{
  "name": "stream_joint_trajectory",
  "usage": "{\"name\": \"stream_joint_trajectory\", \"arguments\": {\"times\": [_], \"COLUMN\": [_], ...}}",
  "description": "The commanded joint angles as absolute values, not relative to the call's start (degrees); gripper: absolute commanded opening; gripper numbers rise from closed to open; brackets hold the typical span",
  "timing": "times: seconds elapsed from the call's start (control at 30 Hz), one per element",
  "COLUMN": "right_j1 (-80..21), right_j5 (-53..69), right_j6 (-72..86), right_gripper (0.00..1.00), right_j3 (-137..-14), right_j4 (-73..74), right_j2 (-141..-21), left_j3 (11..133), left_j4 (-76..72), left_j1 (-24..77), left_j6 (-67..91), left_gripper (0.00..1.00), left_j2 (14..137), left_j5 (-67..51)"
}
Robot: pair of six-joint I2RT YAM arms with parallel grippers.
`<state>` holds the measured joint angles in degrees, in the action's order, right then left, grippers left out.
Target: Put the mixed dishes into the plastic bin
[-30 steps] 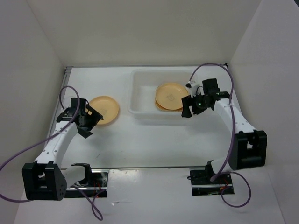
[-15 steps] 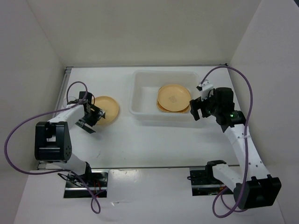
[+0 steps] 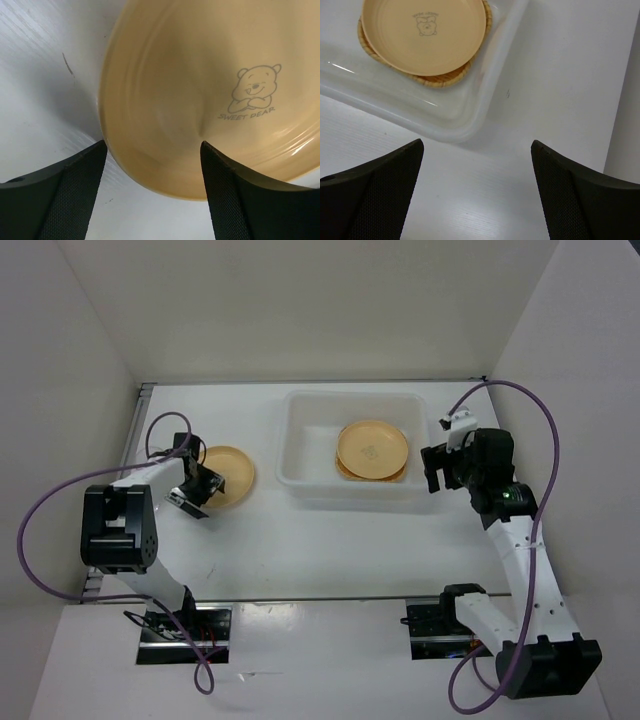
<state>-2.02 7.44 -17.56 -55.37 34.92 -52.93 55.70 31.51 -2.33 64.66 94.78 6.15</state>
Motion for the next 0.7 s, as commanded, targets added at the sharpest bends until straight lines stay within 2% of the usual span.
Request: {"name": "stream_joint_trajectory", "arguments": {"times": [0.0, 0.1, 0.23, 0.27, 0.33, 0.5, 0.67], "right_j1": [-1.76, -1.23, -0.7, -0.7, -0.7, -0.7, -0.7], "right_j5": [3.7, 0.37, -3.34, -3.34, -3.86, -3.87, -3.87], "right_j6": [-14.6, -12.49, -11.87, -11.87, -11.87, -11.34, -11.34], "right_gripper": [0.92, 0.92, 0.92, 0.92, 0.92, 0.92, 0.92], "right_j3": [-54.67, -54.67, -53.44, -52.92, -52.3, -52.29, -51.24], "right_j4": [34.72, 34.01, 31.65, 30.94, 30.42, 30.41, 29.36], "right_j2": [-52.03, -51.5, -51.5, -51.5, -51.5, -51.5, -51.5], "left_j3": [55.81, 55.28, 54.67, 54.15, 54.14, 55.98, 60.81], "left_j4": [30.41, 29.89, 28.48, 27.95, 27.95, 30.75, 36.37], "left_j1": [-2.64, -2.64, -2.64, -2.64, -2.64, -2.64, -2.64], "left_j6": [65.48, 65.48, 65.48, 65.48, 65.48, 66.0, 68.8], "left_gripper": [0.81, 0.73, 0.39, 0.19, 0.01, 0.0, 0.0], "left_j2": [96.23, 96.77, 96.77, 96.77, 96.77, 95.54, 89.31], "left_j5": [5.89, 5.89, 3.96, 3.17, 3.16, 4.21, 7.02]}}
